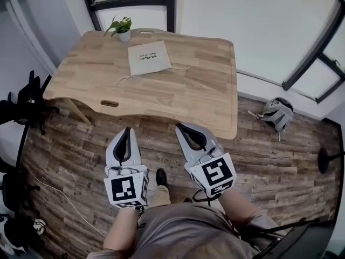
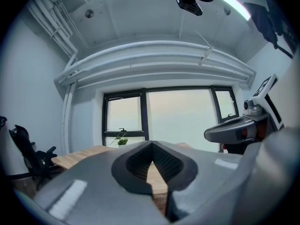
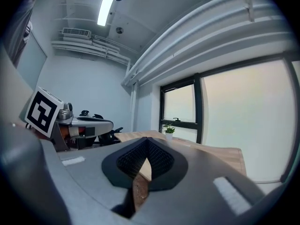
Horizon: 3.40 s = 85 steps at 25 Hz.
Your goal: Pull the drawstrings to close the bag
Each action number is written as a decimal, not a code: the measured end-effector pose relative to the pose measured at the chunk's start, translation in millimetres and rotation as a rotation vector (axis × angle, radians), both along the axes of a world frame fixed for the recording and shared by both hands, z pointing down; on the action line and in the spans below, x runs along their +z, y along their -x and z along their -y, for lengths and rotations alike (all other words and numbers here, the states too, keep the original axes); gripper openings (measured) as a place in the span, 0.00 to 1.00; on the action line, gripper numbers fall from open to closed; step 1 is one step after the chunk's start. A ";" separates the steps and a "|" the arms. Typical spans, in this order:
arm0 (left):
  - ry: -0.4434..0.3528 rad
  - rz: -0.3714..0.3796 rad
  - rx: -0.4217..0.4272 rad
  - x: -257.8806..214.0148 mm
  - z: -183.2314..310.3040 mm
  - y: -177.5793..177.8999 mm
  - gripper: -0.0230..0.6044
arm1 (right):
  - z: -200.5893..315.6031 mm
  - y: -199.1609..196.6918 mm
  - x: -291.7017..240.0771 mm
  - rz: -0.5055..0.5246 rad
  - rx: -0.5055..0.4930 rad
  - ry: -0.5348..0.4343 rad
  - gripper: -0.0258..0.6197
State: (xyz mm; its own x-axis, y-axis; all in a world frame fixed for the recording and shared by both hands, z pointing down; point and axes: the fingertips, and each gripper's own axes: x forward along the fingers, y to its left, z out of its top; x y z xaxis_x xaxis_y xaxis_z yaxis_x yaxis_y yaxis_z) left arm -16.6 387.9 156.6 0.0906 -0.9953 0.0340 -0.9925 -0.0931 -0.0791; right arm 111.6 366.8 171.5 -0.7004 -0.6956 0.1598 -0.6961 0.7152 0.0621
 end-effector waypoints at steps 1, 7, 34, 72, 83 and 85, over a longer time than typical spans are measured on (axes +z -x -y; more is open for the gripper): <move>-0.004 0.000 0.010 -1.2 12.4 6.4 0.04 | 11.8 8.2 -2.3 -0.004 0.001 -0.008 0.09; -0.018 0.004 0.037 -5.7 72.8 54.2 0.04 | 71.8 52.1 -8.8 -0.029 0.010 -0.013 0.09; 0.105 0.030 0.112 59.3 217.7 83.9 0.04 | 229.6 63.3 44.8 -0.040 0.021 0.100 0.09; 0.296 0.129 0.052 129.7 371.0 132.3 0.04 | 402.6 42.0 105.9 -0.113 -0.064 0.141 0.12; 0.470 0.102 0.181 221.9 397.4 154.4 0.10 | 432.0 60.2 185.8 -0.225 -0.148 0.244 0.24; 0.501 0.095 0.208 234.5 398.7 157.0 0.15 | 435.0 60.2 202.7 -0.270 -0.163 0.255 0.27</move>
